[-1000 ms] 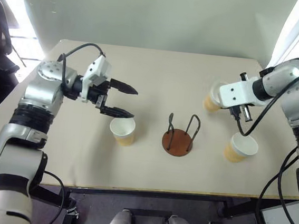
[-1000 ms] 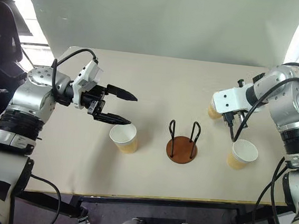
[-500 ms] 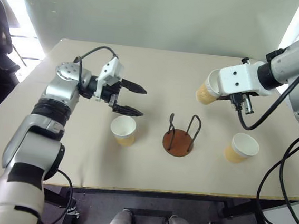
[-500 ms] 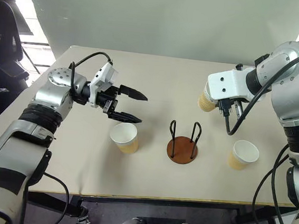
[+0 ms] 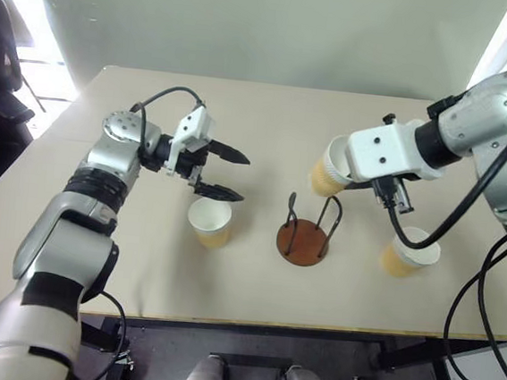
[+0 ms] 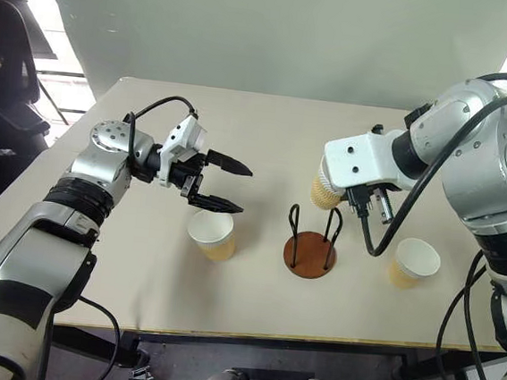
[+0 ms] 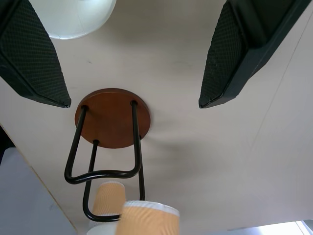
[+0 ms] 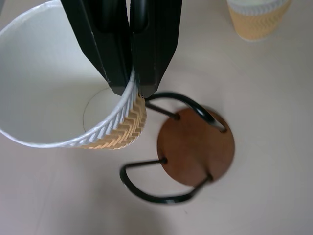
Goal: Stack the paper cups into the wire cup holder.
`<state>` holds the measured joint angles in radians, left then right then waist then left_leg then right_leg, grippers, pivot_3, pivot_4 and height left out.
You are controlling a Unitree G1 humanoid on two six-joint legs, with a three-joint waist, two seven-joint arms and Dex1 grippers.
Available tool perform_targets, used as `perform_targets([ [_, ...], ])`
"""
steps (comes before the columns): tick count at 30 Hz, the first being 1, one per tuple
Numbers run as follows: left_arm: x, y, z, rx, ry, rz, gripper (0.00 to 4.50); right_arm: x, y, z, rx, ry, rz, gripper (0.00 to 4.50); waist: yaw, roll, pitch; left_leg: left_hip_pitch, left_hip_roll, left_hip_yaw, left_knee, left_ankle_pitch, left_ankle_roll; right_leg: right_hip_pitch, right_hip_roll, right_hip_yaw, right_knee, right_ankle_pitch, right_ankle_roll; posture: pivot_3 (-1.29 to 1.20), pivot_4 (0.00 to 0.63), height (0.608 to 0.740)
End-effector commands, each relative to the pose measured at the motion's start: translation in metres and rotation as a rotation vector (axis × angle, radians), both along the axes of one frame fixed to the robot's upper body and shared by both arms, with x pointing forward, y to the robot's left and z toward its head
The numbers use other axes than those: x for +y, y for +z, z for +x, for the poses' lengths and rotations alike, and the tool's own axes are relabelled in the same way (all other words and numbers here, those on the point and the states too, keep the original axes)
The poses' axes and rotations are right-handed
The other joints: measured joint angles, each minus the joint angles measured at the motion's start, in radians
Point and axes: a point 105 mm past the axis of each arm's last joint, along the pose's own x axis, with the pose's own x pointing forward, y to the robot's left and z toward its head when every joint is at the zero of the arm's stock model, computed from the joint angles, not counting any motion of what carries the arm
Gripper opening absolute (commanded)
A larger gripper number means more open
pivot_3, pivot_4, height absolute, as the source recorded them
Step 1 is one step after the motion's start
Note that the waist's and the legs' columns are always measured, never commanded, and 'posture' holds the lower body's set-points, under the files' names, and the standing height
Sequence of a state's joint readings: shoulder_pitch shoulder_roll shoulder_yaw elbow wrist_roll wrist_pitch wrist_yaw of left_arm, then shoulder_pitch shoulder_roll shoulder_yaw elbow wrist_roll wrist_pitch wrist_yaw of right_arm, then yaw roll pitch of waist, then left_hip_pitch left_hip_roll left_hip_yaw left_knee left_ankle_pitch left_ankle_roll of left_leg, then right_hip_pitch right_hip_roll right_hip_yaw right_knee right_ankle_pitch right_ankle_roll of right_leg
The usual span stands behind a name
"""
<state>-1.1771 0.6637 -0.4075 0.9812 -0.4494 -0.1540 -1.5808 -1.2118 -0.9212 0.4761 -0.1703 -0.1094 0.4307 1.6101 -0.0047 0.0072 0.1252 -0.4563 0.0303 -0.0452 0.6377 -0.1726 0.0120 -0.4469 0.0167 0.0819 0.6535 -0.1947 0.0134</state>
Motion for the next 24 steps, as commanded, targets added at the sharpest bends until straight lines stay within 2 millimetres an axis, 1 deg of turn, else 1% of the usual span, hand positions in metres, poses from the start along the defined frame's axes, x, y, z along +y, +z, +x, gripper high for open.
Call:
perform_targets([
  [1,0.001,0.017,-0.004,-0.050,-0.038,-0.001,4.50,0.005,0.003,-0.007,-0.005,0.026,-0.004,0.04,0.000,0.000,0.000,0.000,0.000,0.000,0.000,0.000,0.000,0.000,0.000,0.000,0.000,0.000,0.000,0.00,0.150,0.740],
  [5,0.001,0.018,-0.004,-0.052,-0.038,-0.001,4.50,0.007,0.000,-0.012,0.017,0.041,-0.009,0.04,0.000,0.000,0.000,0.000,0.000,0.000,0.001,0.000,0.000,0.000,0.000,0.000,0.000,0.000,0.000,0.00,0.150,0.740],
  [17,0.003,0.020,-0.004,-0.058,-0.033,-0.011,4.50,0.003,-0.015,-0.014,0.057,0.059,-0.056,0.04,0.001,0.000,0.000,0.000,0.000,0.000,0.003,0.000,0.000,0.001,0.000,0.000,0.000,0.000,0.000,0.00,0.150,0.740],
  [24,0.007,0.019,-0.004,-0.055,-0.019,-0.011,4.50,0.007,-0.019,-0.017,0.066,0.087,-0.052,0.04,0.001,0.000,0.000,0.000,0.000,0.000,0.003,0.000,0.000,0.001,0.000,0.000,0.000,0.000,0.000,0.00,0.150,0.740],
])
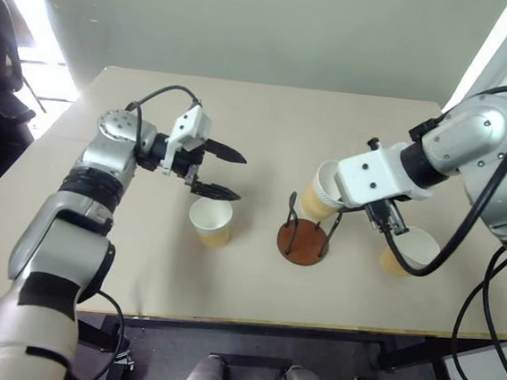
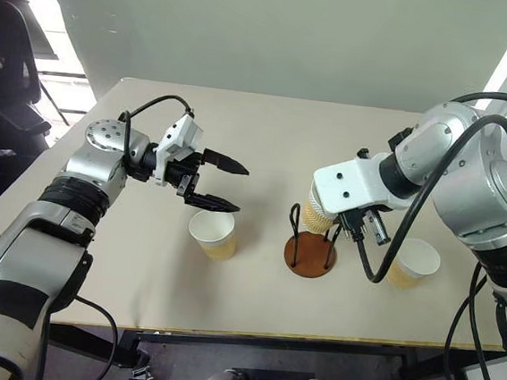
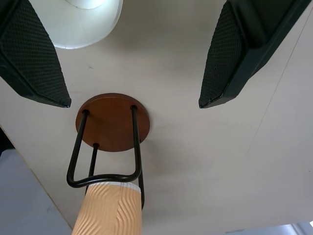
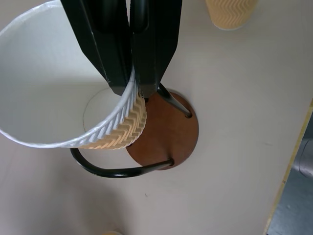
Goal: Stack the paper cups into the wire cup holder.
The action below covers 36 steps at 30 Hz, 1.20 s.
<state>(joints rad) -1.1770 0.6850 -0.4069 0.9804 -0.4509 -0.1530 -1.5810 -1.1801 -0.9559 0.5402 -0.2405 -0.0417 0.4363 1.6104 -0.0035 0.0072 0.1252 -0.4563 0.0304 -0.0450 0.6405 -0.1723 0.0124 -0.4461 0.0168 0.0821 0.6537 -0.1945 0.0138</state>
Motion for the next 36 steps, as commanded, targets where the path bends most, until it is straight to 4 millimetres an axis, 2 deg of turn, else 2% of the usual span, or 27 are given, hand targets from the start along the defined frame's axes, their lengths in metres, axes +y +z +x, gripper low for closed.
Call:
perform_targets([
  [1,0.001,0.016,-0.004,-0.049,-0.037,-0.017,4.50,0.004,0.002,-0.005,-0.007,0.032,0.006,0.40,0.000,0.000,0.000,0.000,0.000,0.000,0.000,0.000,0.000,0.000,0.000,0.000,0.000,0.000,0.000,0.00,0.150,0.740],
  [3,0.001,0.016,-0.004,-0.049,-0.036,-0.017,4.50,0.008,0.002,-0.005,0.000,0.032,0.027,0.89,0.000,0.000,0.000,0.000,0.000,0.000,0.000,0.000,0.000,0.000,0.000,0.000,0.000,0.000,0.000,0.00,0.150,0.740],
  [8,0.002,0.016,-0.004,-0.048,-0.035,-0.018,4.50,0.015,0.005,-0.006,0.007,0.023,0.074,2.53,0.000,0.000,0.000,0.000,0.000,0.000,0.001,0.000,0.000,0.000,0.000,0.000,0.000,0.000,0.000,0.00,0.150,0.740],
  [13,0.001,0.016,-0.005,-0.046,-0.037,-0.020,4.50,0.018,0.022,0.002,-0.019,-0.031,0.169,2.53,0.000,0.000,0.000,0.000,0.000,0.001,0.002,0.000,0.000,0.000,0.000,0.000,0.000,0.000,0.000,0.00,0.150,0.740],
  [16,0.001,0.017,-0.005,-0.037,-0.038,-0.030,4.50,0.003,0.046,0.009,-0.029,-0.136,0.259,2.53,0.001,0.000,0.000,0.000,0.000,0.000,0.002,0.000,0.000,0.000,0.000,0.000,0.001,0.000,0.000,0.00,0.150,0.740],
  [19,0.002,0.020,-0.006,-0.028,-0.035,-0.042,4.50,-0.015,0.053,0.003,-0.007,-0.192,0.273,2.53,0.009,0.000,0.000,-0.002,0.000,0.000,0.003,0.000,0.000,0.000,0.000,0.000,0.000,0.000,0.000,0.00,0.150,0.740],
  [22,0.004,0.026,-0.007,-0.018,-0.024,-0.043,4.50,-0.032,0.049,-0.005,0.016,-0.239,0.264,2.53,0.010,0.000,0.000,-0.002,0.000,0.000,0.002,0.000,0.000,-0.001,0.000,0.000,-0.001,-0.001,-0.001,0.00,0.150,0.740],
  [24,0.010,0.026,-0.007,-0.033,-0.012,-0.005,4.50,-0.037,0.046,-0.010,0.036,-0.253,0.268,2.53,0.010,0.000,0.000,-0.002,0.000,0.000,0.001,0.000,0.000,-0.001,0.000,0.000,-0.002,-0.001,-0.001,0.00,0.150,0.740],
  [28,0.027,0.037,-0.007,-0.089,0.036,0.069,4.50,-0.036,0.038,-0.012,0.050,-0.246,0.279,2.53,0.004,0.000,0.000,-0.002,0.000,0.001,0.000,0.000,0.000,-0.002,0.001,0.001,-0.001,0.000,0.000,0.00,0.150,0.740],
  [33,0.051,0.027,-0.011,-0.110,0.083,0.257,4.50,-0.031,0.034,-0.008,0.060,-0.224,0.285,2.53,0.003,0.000,0.000,0.000,0.000,0.000,0.000,0.000,0.000,-0.001,0.001,0.001,-0.001,0.000,0.001,0.00,0.150,0.740],
  [36,0.063,0.028,-0.016,-0.117,0.100,0.335,4.50,-0.029,0.031,-0.007,0.069,-0.210,0.283,2.53,0.004,0.000,0.000,0.000,0.000,0.000,0.001,0.000,0.000,-0.001,0.001,0.001,-0.001,0.000,0.000,0.00,0.150,0.740],
])
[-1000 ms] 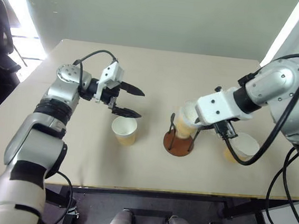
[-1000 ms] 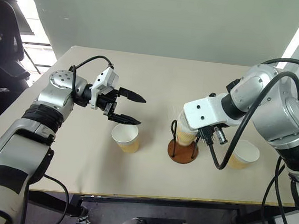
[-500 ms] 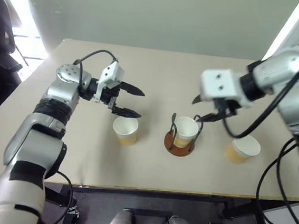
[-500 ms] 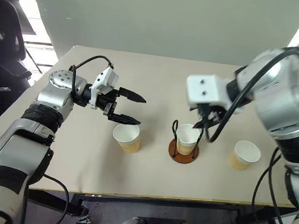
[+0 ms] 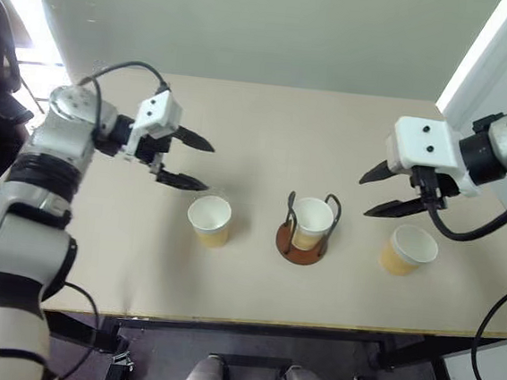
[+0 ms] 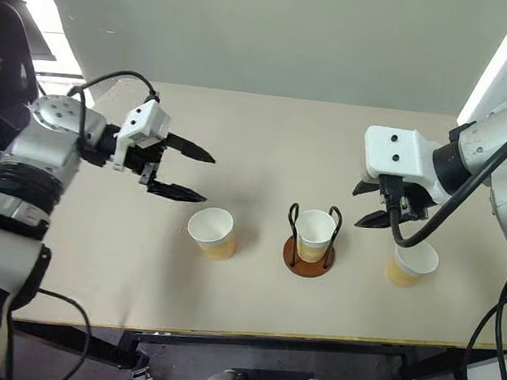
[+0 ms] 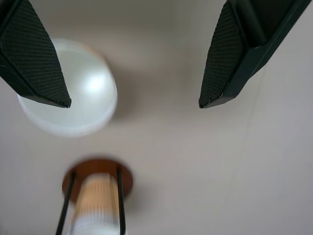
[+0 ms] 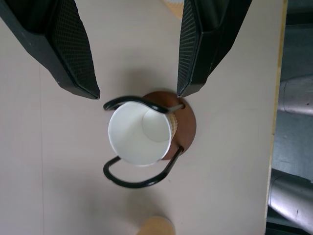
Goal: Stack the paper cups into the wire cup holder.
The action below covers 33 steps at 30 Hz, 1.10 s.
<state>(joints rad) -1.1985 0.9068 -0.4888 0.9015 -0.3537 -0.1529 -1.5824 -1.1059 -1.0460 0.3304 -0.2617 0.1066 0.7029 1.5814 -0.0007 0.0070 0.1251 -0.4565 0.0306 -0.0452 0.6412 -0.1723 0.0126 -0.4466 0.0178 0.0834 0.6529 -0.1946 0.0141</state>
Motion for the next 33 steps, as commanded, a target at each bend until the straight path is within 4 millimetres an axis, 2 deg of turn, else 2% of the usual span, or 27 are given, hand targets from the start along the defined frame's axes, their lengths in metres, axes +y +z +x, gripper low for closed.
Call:
perform_targets([
  [1,0.007,0.017,-0.010,-0.060,-0.044,0.098,4.50,0.003,0.005,-0.001,-0.026,0.036,0.014,2.53,0.002,0.000,0.000,0.000,0.000,0.000,0.000,0.000,0.000,0.000,0.000,0.000,0.000,0.000,0.000,0.00,0.150,0.740],
  [6,0.015,0.022,-0.026,-0.078,-0.075,0.171,4.50,0.012,0.003,-0.002,-0.013,0.109,0.043,2.53,0.001,0.000,0.000,-0.003,0.000,0.000,0.000,0.000,0.000,-0.002,0.000,0.000,-0.001,0.000,-0.001,0.00,0.150,0.740],
  [12,0.015,0.018,-0.039,-0.019,-0.089,0.148,4.50,0.025,0.007,0.000,-0.014,0.192,0.164,2.53,0.002,0.000,0.000,-0.002,0.000,-0.001,0.000,0.000,0.000,-0.004,0.000,-0.001,0.003,-0.001,-0.004,0.00,0.150,0.740],
  [21,0.014,0.006,-0.049,0.013,-0.139,0.246,4.50,0.015,0.000,0.008,-0.002,0.147,0.173,2.53,0.001,0.000,0.000,-0.001,0.000,-0.001,0.001,0.000,0.000,-0.005,0.000,-0.001,0.009,-0.003,-0.007,0.00,0.150,0.740],
  [25,0.018,0.005,-0.045,-0.033,-0.163,0.386,4.50,0.009,0.000,0.007,0.016,0.128,0.155,2.53,0.000,0.000,0.000,-0.001,0.000,-0.001,0.000,0.000,0.000,-0.005,0.000,-0.001,0.009,-0.004,-0.008,0.00,0.150,0.740],
  [33,0.005,0.008,-0.040,-0.075,-0.221,0.466,4.50,0.005,0.000,0.004,0.040,0.115,0.138,2.53,0.000,0.000,0.000,-0.001,0.000,-0.001,-0.001,0.000,-0.001,-0.005,0.000,-0.001,0.009,-0.004,-0.009,0.00,0.150,0.740],
])
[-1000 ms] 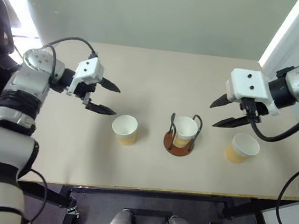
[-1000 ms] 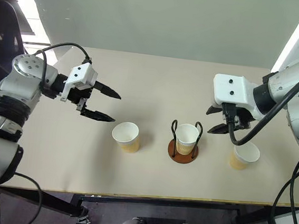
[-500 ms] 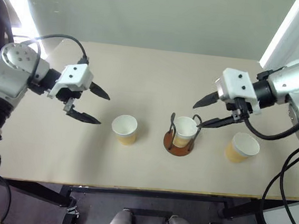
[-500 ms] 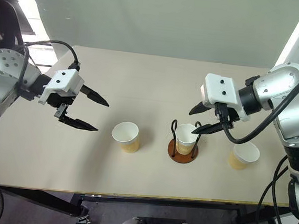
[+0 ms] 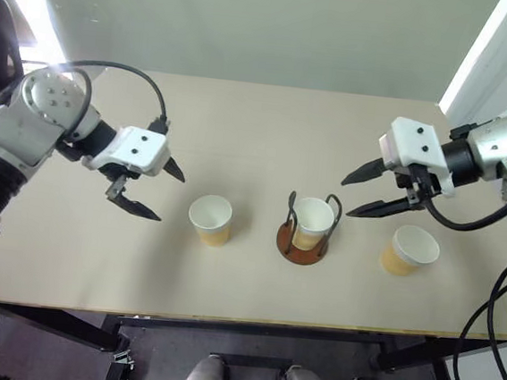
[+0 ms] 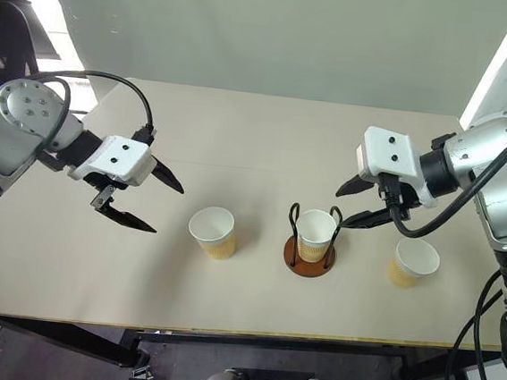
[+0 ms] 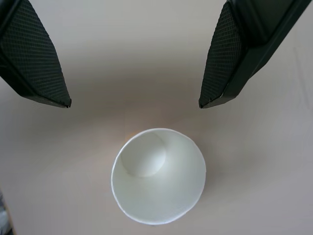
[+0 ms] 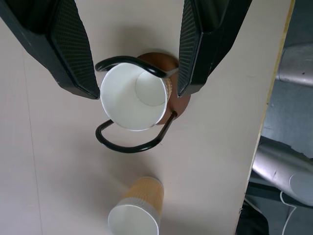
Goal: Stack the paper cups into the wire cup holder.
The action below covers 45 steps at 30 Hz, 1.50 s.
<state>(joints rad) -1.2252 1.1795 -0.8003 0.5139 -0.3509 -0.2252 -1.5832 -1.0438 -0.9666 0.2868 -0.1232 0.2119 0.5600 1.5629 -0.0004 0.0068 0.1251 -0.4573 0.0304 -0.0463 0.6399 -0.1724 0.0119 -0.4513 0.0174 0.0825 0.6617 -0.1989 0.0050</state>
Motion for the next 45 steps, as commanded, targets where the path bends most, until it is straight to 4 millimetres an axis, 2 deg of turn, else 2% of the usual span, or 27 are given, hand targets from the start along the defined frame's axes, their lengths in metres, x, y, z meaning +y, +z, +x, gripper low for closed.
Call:
perform_targets([
  [1,-0.008,0.009,-0.003,-0.013,-0.056,0.021,4.50,-0.001,0.012,-0.005,-0.034,0.007,-0.001,2.53,-0.001,0.000,0.000,0.000,0.000,0.000,0.000,0.000,0.000,0.000,0.000,0.000,0.000,0.000,0.000,0.00,0.150,0.740],
  [10,-0.016,-0.004,-0.010,0.031,-0.116,0.072,4.50,0.000,0.012,-0.006,-0.018,0.007,-0.002,2.53,-0.002,0.000,0.000,0.000,0.000,0.000,-0.001,0.000,0.000,0.000,0.000,0.000,0.000,0.000,0.000,0.00,0.150,0.740],
  [23,-0.003,-0.013,-0.003,0.015,-0.109,0.154,4.50,0.000,0.009,-0.008,-0.001,0.000,-0.003,2.53,-0.002,0.000,0.000,0.000,0.000,-0.001,-0.001,0.000,0.000,0.000,0.000,0.000,0.000,0.000,0.000,0.00,0.150,0.740],
  [45,-0.007,-0.036,0.007,0.013,-0.177,0.219,4.50,-0.001,0.008,-0.010,0.000,-0.009,-0.005,2.53,-0.001,0.000,0.000,0.000,0.000,-0.001,0.000,0.000,0.000,0.000,0.000,-0.001,0.000,0.000,0.000,0.00,0.150,0.740],
])
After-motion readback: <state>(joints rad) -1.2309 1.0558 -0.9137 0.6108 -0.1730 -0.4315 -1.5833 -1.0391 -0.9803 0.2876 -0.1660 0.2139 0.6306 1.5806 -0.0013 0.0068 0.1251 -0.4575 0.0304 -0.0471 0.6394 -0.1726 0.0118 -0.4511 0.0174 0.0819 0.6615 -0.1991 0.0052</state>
